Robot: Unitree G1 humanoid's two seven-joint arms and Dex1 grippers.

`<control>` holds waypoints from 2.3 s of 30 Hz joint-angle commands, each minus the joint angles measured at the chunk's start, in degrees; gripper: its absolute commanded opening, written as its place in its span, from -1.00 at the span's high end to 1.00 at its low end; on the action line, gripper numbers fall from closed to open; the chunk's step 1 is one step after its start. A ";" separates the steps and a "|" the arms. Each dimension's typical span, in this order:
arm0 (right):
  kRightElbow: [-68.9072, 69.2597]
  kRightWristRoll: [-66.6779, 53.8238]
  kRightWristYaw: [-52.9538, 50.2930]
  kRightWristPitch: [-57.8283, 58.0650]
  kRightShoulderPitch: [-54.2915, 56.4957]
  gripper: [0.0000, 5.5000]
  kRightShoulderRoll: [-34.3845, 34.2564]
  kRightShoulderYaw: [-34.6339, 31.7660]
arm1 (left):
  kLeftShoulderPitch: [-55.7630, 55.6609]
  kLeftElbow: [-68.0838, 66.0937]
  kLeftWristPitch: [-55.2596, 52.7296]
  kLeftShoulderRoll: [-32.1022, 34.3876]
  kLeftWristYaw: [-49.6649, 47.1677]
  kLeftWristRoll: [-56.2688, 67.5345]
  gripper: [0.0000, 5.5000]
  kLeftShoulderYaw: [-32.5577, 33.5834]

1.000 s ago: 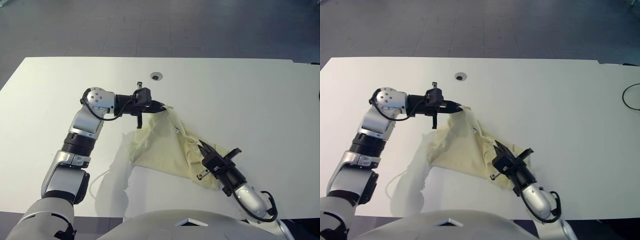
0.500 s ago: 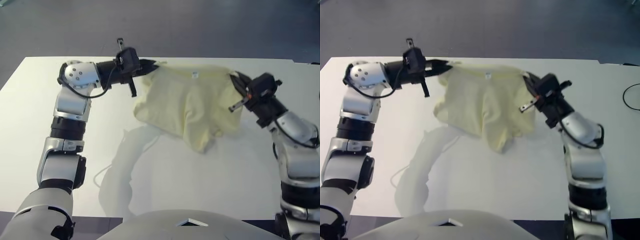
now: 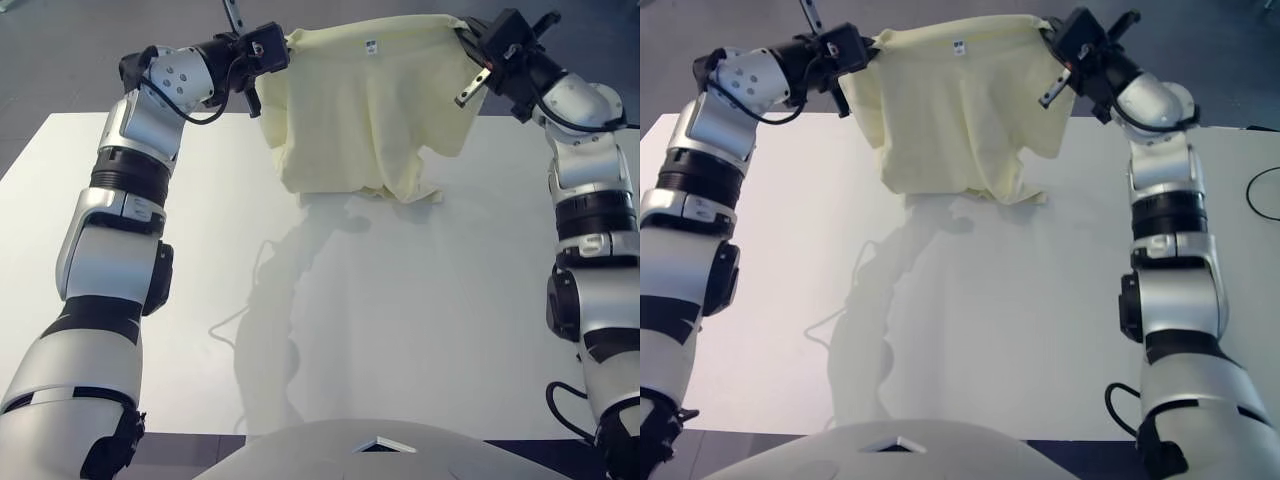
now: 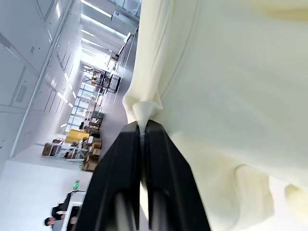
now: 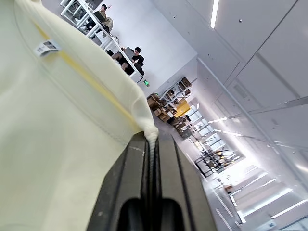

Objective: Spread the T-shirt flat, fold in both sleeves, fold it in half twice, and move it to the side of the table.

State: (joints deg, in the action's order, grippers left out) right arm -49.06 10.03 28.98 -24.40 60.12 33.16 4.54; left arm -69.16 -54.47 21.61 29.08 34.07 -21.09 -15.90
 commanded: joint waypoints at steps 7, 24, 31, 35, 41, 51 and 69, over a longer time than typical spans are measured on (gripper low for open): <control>-16.04 6.46 -9.43 -10.84 9.08 0.99 2.65 1.63 | -1.68 -6.05 7.13 2.02 -5.95 -3.57 1.00 -1.63; 41.74 -25.55 26.65 4.26 -39.49 0.99 18.17 -5.85 | 47.25 51.58 1.94 19.34 18.26 20.38 1.00 5.99; 60.16 -28.49 39.95 11.71 -66.46 0.99 28.64 -6.35 | 66.75 66.27 -0.90 28.22 25.66 24.27 1.00 7.18; 64.19 -25.56 43.99 12.12 -75.38 0.99 31.84 -5.23 | 75.79 72.20 -2.67 32.79 29.08 23.76 1.00 7.42; 65.42 -19.80 44.96 11.56 -79.25 0.99 32.22 -1.89 | 83.06 76.98 -5.62 35.28 31.86 21.71 1.00 5.64; 69.20 -19.96 44.72 12.69 -86.16 0.89 33.32 -3.84 | 87.22 82.60 -8.16 35.71 32.89 23.54 0.86 5.43; 75.16 -35.09 46.12 24.39 -82.43 -0.10 32.02 -18.51 | 82.26 85.47 -11.75 31.77 31.18 32.32 -0.20 14.48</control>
State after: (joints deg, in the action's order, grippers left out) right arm 27.91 -25.20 77.26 -1.53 -26.39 66.48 -14.74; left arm 15.99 32.96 10.15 62.81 66.30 13.88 0.96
